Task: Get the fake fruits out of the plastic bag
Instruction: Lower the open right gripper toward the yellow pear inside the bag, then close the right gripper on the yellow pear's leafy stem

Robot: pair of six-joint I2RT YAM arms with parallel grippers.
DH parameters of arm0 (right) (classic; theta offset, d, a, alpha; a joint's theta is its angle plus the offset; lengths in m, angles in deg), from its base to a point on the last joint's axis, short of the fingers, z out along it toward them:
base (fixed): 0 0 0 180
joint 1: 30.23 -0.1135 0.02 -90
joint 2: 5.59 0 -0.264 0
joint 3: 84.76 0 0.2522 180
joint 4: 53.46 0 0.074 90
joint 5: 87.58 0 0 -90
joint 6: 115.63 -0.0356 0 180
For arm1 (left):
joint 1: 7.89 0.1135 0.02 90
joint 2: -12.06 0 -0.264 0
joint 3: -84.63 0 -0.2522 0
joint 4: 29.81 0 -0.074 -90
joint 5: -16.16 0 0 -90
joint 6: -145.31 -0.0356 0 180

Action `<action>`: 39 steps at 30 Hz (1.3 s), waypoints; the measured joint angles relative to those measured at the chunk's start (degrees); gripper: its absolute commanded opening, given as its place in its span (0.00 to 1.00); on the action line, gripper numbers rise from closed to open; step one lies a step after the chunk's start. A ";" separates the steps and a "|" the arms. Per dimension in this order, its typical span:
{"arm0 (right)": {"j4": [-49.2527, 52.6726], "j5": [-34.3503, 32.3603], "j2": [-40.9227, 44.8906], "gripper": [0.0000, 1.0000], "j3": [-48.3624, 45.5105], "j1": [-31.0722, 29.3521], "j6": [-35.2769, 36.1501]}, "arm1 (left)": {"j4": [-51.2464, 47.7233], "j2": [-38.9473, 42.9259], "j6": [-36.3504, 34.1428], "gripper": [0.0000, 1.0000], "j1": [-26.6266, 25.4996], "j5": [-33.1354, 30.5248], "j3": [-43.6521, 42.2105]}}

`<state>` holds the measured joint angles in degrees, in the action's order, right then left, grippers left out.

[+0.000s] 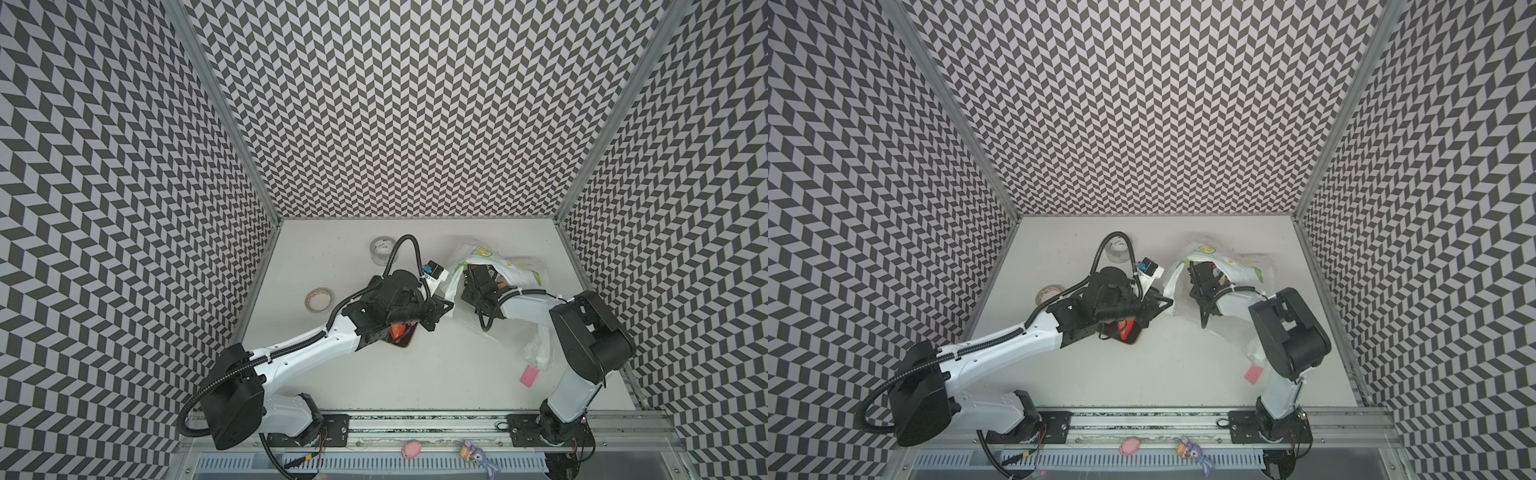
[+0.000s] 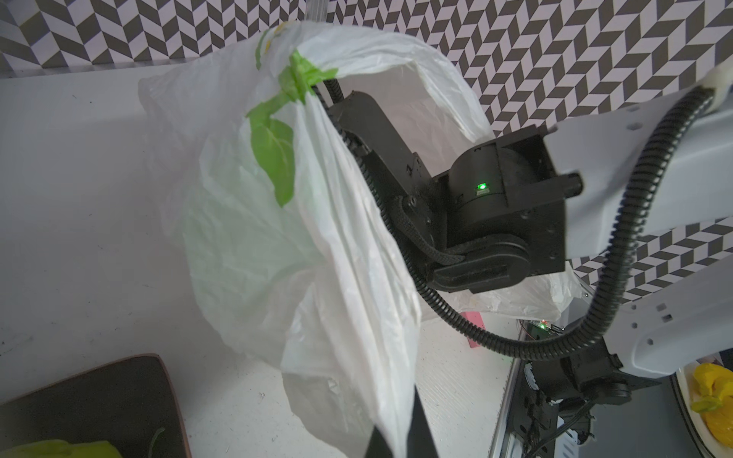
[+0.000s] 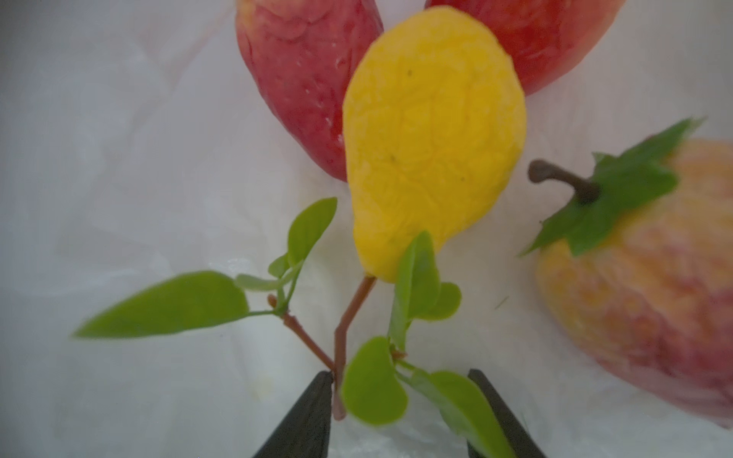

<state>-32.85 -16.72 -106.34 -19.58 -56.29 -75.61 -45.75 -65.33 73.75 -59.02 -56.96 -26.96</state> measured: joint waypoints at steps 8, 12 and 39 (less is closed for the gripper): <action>1.55 0.74 3.26 0.70 -0.48 0.00 -2.86 | -0.02 -0.02 -0.61 0.00 0.00 0.22 0.02; 1.97 0.90 7.45 0.78 -0.59 0.00 -4.90 | -0.02 -0.52 -0.83 0.00 0.00 0.37 0.55; 3.65 -2.71 -7.69 0.46 10.27 1.14 -4.17 | -0.07 -0.98 -1.07 0.00 -0.17 0.39 1.73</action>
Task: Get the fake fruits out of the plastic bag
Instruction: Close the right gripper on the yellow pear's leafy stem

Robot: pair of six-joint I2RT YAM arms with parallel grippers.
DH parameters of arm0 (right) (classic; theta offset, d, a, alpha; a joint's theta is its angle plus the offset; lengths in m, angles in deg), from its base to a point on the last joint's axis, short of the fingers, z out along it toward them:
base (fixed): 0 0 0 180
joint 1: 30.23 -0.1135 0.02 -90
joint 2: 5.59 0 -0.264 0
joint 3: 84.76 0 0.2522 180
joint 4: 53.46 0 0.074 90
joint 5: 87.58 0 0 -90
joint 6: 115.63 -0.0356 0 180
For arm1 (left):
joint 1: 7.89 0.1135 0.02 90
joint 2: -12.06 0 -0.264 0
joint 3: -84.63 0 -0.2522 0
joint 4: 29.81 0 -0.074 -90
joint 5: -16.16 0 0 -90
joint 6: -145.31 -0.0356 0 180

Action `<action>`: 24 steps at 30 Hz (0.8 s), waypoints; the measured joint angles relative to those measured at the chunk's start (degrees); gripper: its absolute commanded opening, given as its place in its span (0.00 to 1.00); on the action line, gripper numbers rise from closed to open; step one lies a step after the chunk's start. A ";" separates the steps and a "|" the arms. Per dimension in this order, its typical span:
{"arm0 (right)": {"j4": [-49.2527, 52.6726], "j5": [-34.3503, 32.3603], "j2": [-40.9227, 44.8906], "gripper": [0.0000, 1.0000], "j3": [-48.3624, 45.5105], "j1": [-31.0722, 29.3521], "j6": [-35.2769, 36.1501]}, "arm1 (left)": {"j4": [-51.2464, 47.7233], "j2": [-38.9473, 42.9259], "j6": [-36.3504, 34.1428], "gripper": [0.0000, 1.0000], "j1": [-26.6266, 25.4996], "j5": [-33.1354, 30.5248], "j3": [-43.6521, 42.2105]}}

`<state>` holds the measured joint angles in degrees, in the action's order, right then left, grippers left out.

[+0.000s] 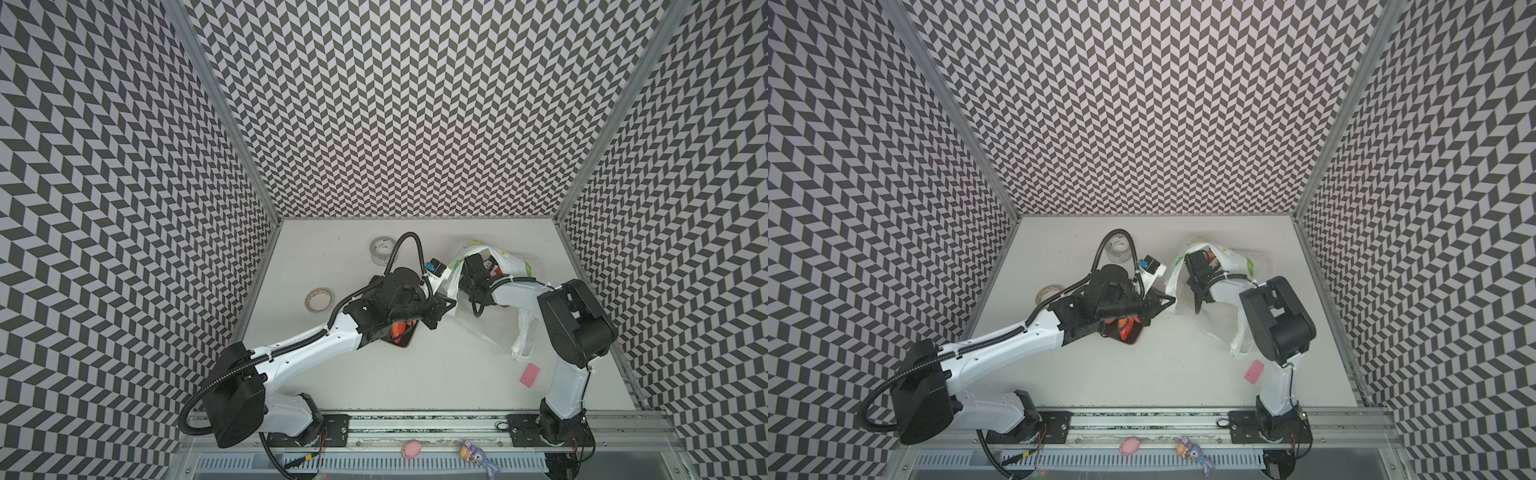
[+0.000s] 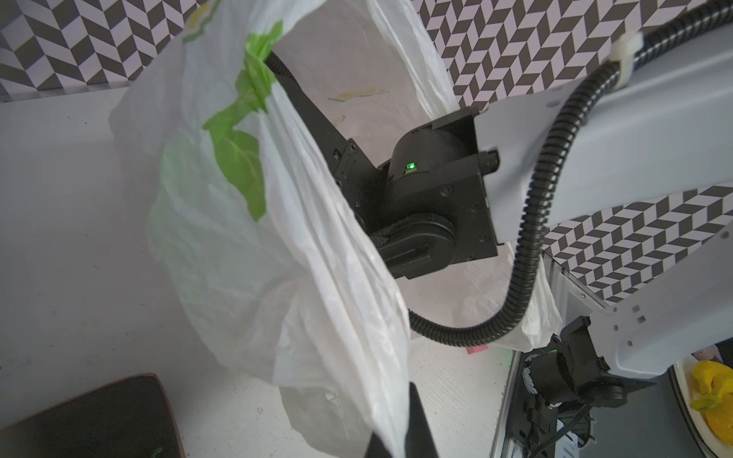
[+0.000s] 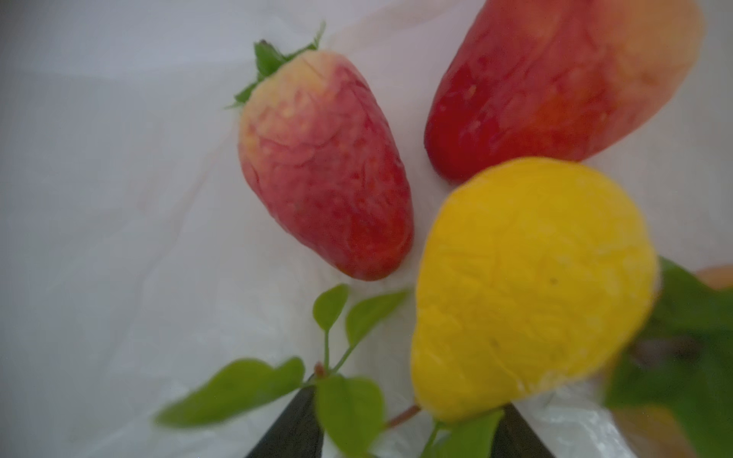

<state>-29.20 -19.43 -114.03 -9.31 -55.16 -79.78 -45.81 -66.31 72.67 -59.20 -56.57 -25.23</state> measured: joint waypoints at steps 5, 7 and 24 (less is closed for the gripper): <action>0.15 -0.63 -0.66 0.30 0.50 0.00 0.13 | 0.00 -0.48 0.00 0.00 -0.04 -0.04 0.00; 0.35 -0.61 -0.66 0.23 0.50 0.00 0.13 | -0.02 -0.48 -0.02 0.00 -0.04 -0.07 0.09; -0.39 6.86 10.80 0.00 -7.93 -0.02 6.49 | 0.07 -0.50 0.22 0.00 -0.04 -3.61 0.92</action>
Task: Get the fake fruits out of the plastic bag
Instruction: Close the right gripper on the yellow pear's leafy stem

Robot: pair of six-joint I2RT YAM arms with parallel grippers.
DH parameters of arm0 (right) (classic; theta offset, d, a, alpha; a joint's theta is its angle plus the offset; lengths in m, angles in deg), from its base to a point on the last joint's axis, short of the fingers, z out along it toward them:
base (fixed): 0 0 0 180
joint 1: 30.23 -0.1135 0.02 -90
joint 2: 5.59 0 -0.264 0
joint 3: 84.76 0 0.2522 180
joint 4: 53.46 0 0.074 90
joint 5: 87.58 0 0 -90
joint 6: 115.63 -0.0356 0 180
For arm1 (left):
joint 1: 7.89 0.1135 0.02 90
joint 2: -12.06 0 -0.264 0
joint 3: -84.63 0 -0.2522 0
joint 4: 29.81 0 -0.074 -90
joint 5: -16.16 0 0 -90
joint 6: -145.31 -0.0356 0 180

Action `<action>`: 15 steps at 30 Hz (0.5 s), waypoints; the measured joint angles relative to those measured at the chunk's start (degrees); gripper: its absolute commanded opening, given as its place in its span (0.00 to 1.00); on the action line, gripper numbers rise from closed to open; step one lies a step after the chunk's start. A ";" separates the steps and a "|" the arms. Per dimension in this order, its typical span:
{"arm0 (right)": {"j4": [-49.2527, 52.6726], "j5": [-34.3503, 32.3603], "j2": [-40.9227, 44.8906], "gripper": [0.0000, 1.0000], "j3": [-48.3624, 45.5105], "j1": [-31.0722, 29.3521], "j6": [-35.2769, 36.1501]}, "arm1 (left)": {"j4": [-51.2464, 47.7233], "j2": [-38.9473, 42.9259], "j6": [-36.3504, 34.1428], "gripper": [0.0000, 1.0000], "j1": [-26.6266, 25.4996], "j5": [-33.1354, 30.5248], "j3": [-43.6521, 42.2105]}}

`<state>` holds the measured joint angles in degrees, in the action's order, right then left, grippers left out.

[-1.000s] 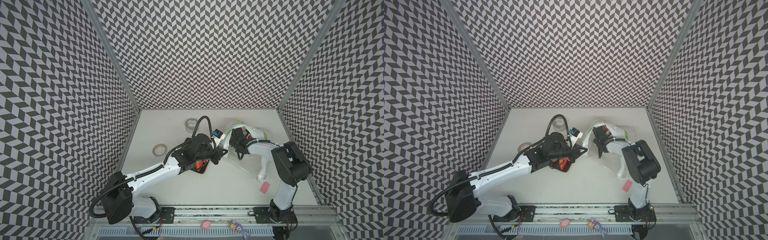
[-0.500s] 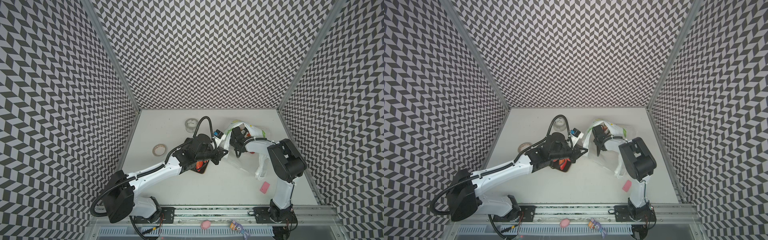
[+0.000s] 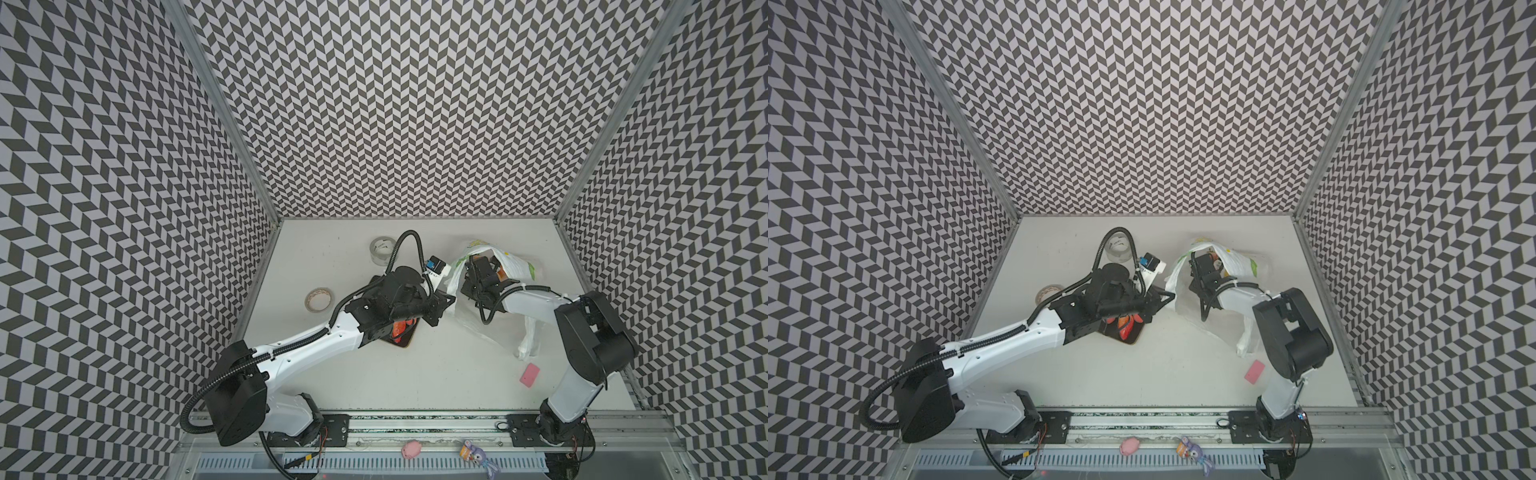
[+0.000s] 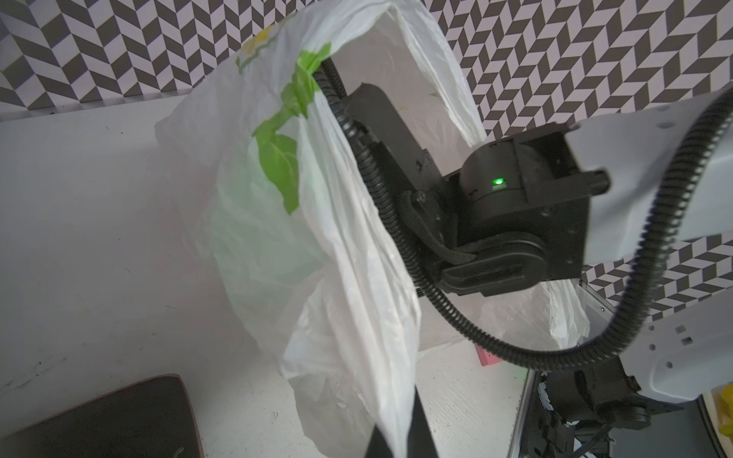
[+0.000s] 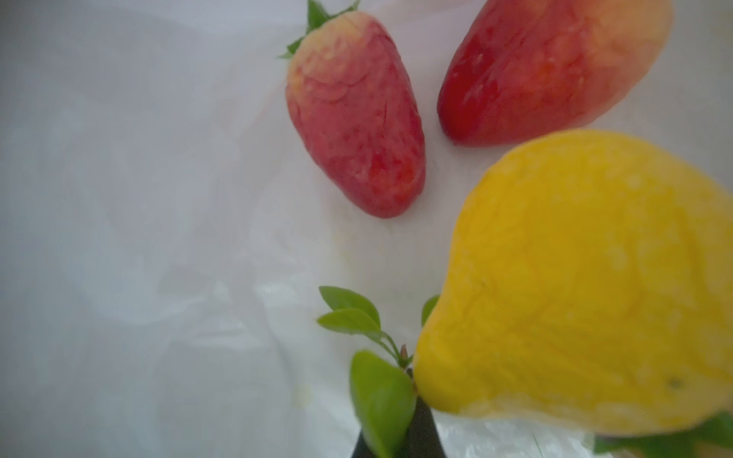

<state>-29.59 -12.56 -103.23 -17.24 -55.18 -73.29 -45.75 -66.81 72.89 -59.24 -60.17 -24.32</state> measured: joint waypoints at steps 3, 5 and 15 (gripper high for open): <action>-0.11 3.34 4.24 0.00 -2.36 0.00 3.08 | 0.04 -0.26 0.02 0.00 0.00 -0.81 0.28; 0.17 5.42 6.69 0.00 -3.58 0.00 5.40 | 0.07 -0.96 0.00 0.00 0.00 -1.14 0.94; 6.23 18.67 22.60 0.00 -10.01 0.00 19.65 | 0.13 -2.89 -0.20 0.00 0.39 -2.56 2.23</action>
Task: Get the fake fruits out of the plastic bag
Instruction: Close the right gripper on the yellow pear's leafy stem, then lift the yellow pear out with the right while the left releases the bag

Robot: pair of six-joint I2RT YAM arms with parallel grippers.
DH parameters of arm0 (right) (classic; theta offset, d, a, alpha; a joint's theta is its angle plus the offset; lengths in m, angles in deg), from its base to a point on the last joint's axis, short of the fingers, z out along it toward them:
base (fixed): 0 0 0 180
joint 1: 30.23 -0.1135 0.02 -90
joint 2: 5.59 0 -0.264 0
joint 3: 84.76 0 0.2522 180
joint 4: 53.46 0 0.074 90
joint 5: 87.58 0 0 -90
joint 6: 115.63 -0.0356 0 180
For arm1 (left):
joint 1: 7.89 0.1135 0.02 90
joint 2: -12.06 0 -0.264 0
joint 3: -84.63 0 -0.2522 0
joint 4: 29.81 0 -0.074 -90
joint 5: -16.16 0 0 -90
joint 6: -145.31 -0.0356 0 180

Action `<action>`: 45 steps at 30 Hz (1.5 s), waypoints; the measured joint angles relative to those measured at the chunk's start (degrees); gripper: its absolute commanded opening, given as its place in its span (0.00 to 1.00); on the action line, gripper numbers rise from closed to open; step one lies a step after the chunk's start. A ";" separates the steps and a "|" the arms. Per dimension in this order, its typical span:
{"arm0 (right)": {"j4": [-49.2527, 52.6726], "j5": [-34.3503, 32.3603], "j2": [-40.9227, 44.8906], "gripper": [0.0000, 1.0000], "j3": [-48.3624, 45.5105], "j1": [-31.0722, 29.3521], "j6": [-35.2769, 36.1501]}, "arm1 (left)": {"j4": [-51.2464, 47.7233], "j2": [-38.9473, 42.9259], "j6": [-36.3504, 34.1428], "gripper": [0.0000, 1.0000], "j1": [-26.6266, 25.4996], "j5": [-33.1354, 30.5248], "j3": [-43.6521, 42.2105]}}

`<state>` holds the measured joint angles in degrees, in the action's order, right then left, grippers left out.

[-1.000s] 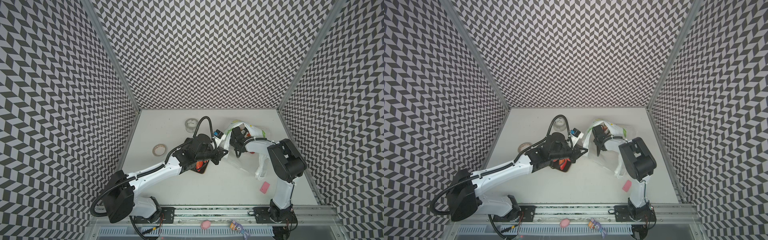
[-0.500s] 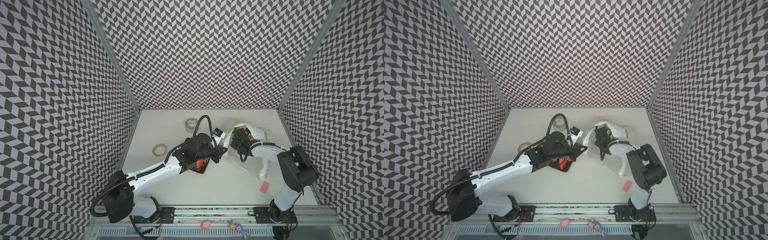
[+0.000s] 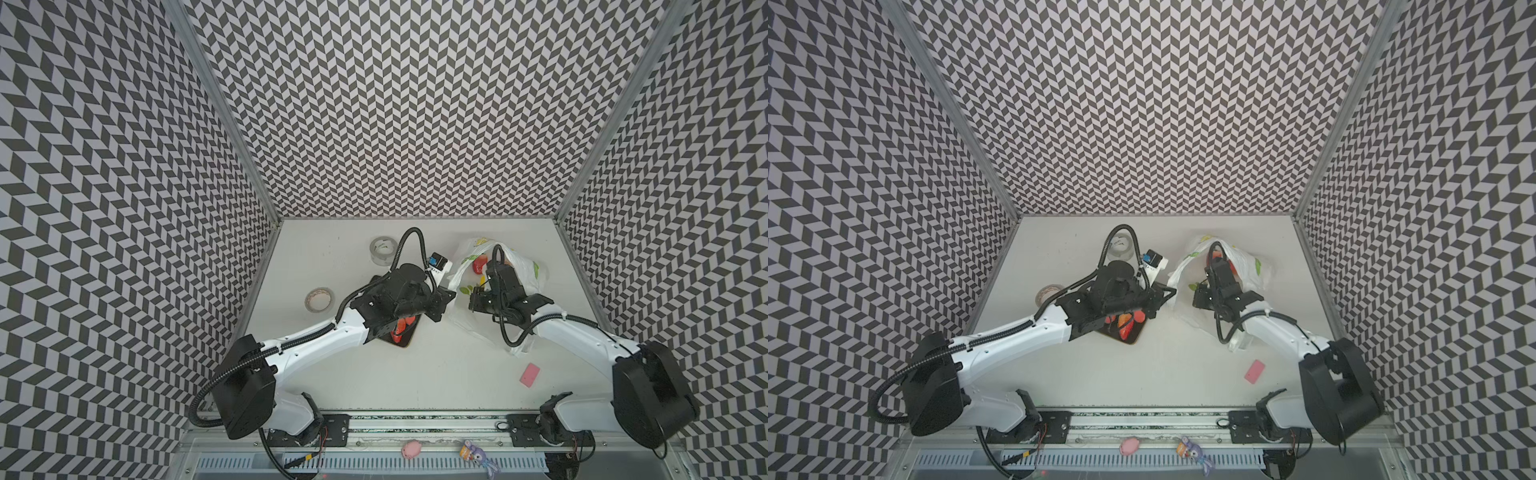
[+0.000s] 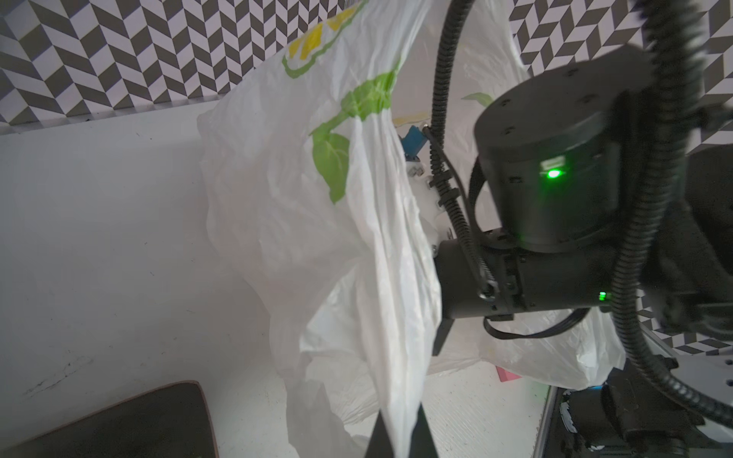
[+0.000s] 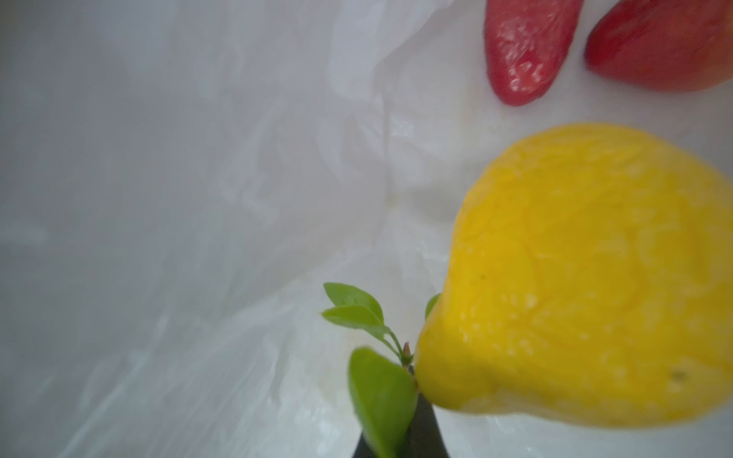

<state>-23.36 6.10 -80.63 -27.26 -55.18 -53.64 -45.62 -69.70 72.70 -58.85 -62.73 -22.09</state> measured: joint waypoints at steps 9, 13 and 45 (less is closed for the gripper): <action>6.95 13.33 15.37 0.00 -4.13 -0.35 6.10 | 0.31 -1.62 0.00 0.00 1.14 -0.39 2.32; 11.93 16.76 20.48 0.00 -4.07 -0.72 8.74 | 0.37 -2.51 0.00 0.00 1.51 -0.61 3.19; 25.90 29.00 21.59 0.00 26.49 -10.08 12.37 | -14.14 11.91 1.84 1.00 7.21 -12.94 6.27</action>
<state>2.54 35.11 -59.04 -0.76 -65.26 -41.27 -59.76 -57.79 74.53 -51.64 -75.67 -15.81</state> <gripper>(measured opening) 0.048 0.997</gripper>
